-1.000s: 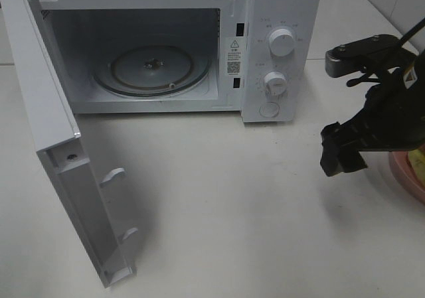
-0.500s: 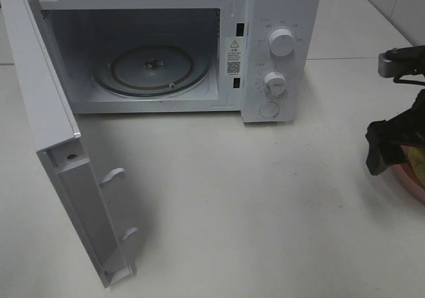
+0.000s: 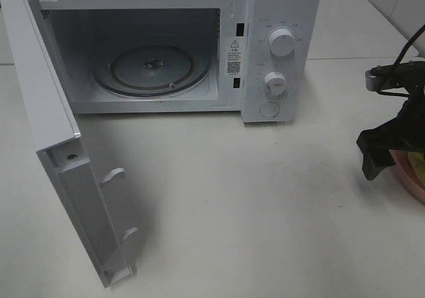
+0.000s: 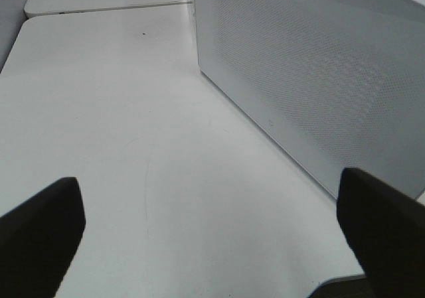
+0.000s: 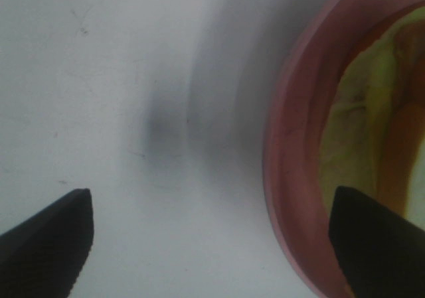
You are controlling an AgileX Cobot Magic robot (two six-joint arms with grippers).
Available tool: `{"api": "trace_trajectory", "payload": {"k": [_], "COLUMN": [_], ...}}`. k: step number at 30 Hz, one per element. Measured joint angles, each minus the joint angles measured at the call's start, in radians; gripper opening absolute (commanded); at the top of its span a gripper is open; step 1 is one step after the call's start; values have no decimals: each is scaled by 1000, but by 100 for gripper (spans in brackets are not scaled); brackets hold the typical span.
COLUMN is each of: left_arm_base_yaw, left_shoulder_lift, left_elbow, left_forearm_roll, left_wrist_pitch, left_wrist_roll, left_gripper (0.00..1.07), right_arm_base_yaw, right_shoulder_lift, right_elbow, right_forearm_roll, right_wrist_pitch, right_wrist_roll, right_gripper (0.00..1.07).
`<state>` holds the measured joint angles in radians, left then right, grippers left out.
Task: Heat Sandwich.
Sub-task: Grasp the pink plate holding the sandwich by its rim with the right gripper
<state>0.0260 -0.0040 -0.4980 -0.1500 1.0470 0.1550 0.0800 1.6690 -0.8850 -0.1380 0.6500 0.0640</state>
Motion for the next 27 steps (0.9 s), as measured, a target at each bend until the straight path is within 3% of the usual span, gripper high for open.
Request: {"api": "trace_trajectory", "payload": {"k": [23, 27], "left_arm_base_yaw": [0, 0], "left_shoulder_lift": [0, 0], "left_elbow": [0, 0], "left_forearm_roll": [0, 0], "left_wrist_pitch": [0, 0], "left_wrist_roll": [0, 0], "left_gripper": [98, 98], "right_arm_base_yaw": [-17, -17], "right_shoulder_lift": [188, 192], "right_elbow": [-25, -25], "right_forearm_roll": [-32, -34], "right_wrist_pitch": [-55, -56], "right_wrist_roll": [17, 17], "right_gripper": [87, 80]}}
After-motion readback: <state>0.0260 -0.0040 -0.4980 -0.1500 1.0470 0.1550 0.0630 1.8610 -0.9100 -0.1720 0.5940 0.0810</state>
